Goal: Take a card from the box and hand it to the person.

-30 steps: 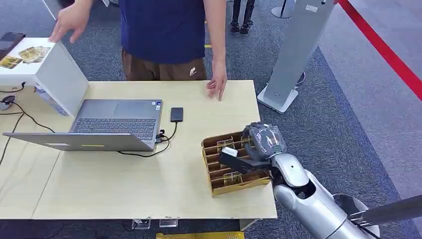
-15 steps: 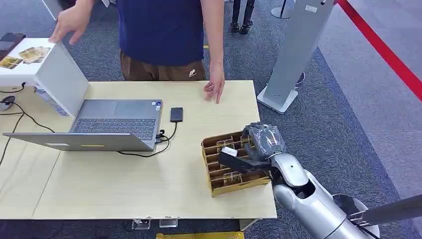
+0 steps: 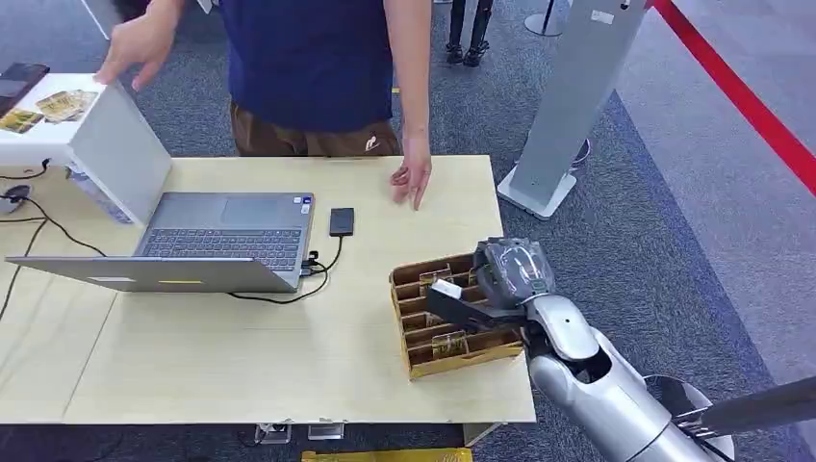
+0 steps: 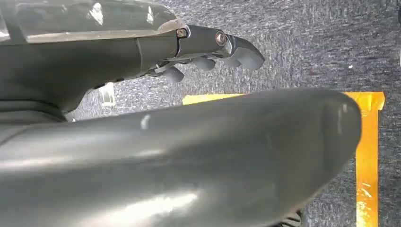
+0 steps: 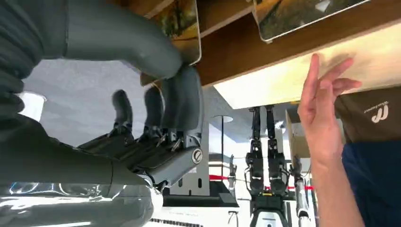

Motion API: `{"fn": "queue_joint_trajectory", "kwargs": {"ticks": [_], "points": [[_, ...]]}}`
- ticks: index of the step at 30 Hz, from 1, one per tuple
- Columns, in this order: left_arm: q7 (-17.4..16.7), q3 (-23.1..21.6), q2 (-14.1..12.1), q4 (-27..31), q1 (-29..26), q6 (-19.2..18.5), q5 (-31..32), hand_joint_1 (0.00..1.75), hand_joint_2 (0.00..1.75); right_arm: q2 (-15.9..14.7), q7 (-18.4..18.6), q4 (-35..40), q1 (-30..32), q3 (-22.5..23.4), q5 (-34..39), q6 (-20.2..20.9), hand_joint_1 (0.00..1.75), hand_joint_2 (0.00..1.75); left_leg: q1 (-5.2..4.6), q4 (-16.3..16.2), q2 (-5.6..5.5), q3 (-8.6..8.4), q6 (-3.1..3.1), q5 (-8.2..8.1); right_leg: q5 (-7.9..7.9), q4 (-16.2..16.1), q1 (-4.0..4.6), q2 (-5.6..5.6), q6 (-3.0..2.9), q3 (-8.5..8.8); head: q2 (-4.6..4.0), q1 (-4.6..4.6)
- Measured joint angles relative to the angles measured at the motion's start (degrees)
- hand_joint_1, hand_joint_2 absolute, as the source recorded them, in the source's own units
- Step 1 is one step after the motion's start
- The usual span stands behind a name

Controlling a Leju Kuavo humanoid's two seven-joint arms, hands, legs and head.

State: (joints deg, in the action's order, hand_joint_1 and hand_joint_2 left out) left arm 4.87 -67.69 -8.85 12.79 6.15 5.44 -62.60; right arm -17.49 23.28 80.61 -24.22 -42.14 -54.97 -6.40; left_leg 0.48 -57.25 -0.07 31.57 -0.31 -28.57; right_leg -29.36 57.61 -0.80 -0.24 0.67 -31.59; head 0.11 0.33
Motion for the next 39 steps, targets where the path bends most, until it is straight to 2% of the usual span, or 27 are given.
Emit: {"fn": "queue_joint_trajectory", "kwargs": {"ticks": [1,5,14,17,18,19,20,21,22,32,36,37,39], "points": [[0.00,0.00,0.00,0.00,0.00,0.00,0.00,0.00,0.00,0.00,0.00,0.00,0.05,0.09,0.00,0.00,1.45,1.75,0.00,0.00,0.00,0.00,0.00,0.00,0.00,0.00,0.00,0.00,0.00,0.00,0.00,0.00],[0.00,0.00,0.00,0.00,0.00,-0.02,0.00,0.00,0.00,0.00,0.00,0.15,0.22,0.52,0.00,0.00,1.45,1.75,0.00,0.00,0.00,0.00,0.00,0.00,0.00,0.00,0.00,0.00,0.00,0.00,0.00,0.00],[-0.09,0.00,0.00,0.00,0.00,0.04,0.00,0.00,0.00,0.00,-0.15,0.17,0.22,0.68,0.09,-0.04,1.26,1.75,0.00,0.00,0.00,0.00,0.00,0.00,0.00,0.00,0.00,0.00,0.00,0.00,0.00,-0.04],[-0.09,0.00,0.00,0.00,0.00,0.02,0.00,0.00,0.00,0.00,-0.15,0.17,0.26,0.68,0.35,-0.04,1.03,1.75,0.00,0.00,0.00,0.00,0.00,0.00,0.00,0.00,0.00,0.00,0.00,0.00,0.00,-0.04],[-0.09,0.00,0.00,0.00,0.00,0.00,0.00,0.00,0.00,0.00,-0.15,0.17,0.29,0.68,0.35,-0.04,0.72,1.75,0.00,0.00,0.00,0.00,0.00,0.00,0.00,0.00,0.00,0.00,0.00,0.00,0.00,-0.02],[-0.09,0.00,0.00,0.00,0.00,-0.02,0.00,0.00,0.00,0.00,-0.17,0.17,0.36,0.68,0.35,-0.07,0.58,1.75,0.00,0.00,0.00,0.00,0.00,0.00,0.00,0.00,0.00,0.00,0.00,0.00,0.00,-0.02],[-0.09,0.00,0.00,0.00,0.00,-0.02,0.00,0.00,0.00,0.00,-0.17,0.17,0.41,0.68,0.35,-0.07,0.52,1.75,0.00,0.00,0.00,0.01,0.00,0.00,0.00,0.00,0.00,0.00,0.00,0.00,0.00,-0.02],[-0.09,-0.02,0.00,0.00,0.00,-0.02,0.00,0.00,0.00,0.00,-0.17,0.17,0.49,0.66,0.33,-0.07,0.31,1.75,0.00,0.00,0.00,0.01,0.00,0.00,0.00,0.00,0.00,0.00,0.00,0.00,0.00,-0.02],[-0.09,0.00,0.00,0.00,0.00,-0.02,0.00,0.00,0.00,0.00,-0.17,0.17,0.57,0.68,0.33,-0.07,0.24,1.75,0.00,0.00,0.00,0.01,0.00,0.00,0.00,0.00,0.00,0.00,0.00,-0.01,0.00,0.00],[-0.11,-0.02,0.00,0.00,0.01,-0.02,0.00,0.00,0.00,0.00,-0.15,0.33,0.85,0.74,0.31,-0.11,0.24,1.75,0.00,0.00,0.00,0.00,0.00,0.00,0.00,0.00,0.00,0.01,0.00,-0.01,0.00,-0.07],[-0.11,-0.02,0.00,0.00,0.00,-0.02,0.00,0.00,0.00,0.00,-0.15,0.39,0.95,0.81,0.26,-0.11,0.30,1.75,0.00,0.00,0.00,0.00,0.00,0.00,0.00,0.00,0.00,0.01,0.00,-0.01,0.00,-0.02],[-0.09,-0.02,0.00,0.00,0.00,-0.02,0.00,0.00,0.00,0.00,-0.15,0.44,0.97,0.83,0.26,-0.11,0.37,1.75,0.00,0.00,0.00,0.00,0.00,0.00,0.00,0.00,0.00,0.01,0.00,-0.01,0.00,-0.02],[-0.09,-0.02,0.00,0.00,0.01,-0.02,0.00,0.00,0.00,0.00,-0.17,0.44,1.00,0.83,0.26,-0.11,0.37,1.75,0.00,0.00,0.00,0.00,0.00,0.00,0.00,0.00,0.00,0.01,0.00,-0.01,0.00,-0.02]]}}
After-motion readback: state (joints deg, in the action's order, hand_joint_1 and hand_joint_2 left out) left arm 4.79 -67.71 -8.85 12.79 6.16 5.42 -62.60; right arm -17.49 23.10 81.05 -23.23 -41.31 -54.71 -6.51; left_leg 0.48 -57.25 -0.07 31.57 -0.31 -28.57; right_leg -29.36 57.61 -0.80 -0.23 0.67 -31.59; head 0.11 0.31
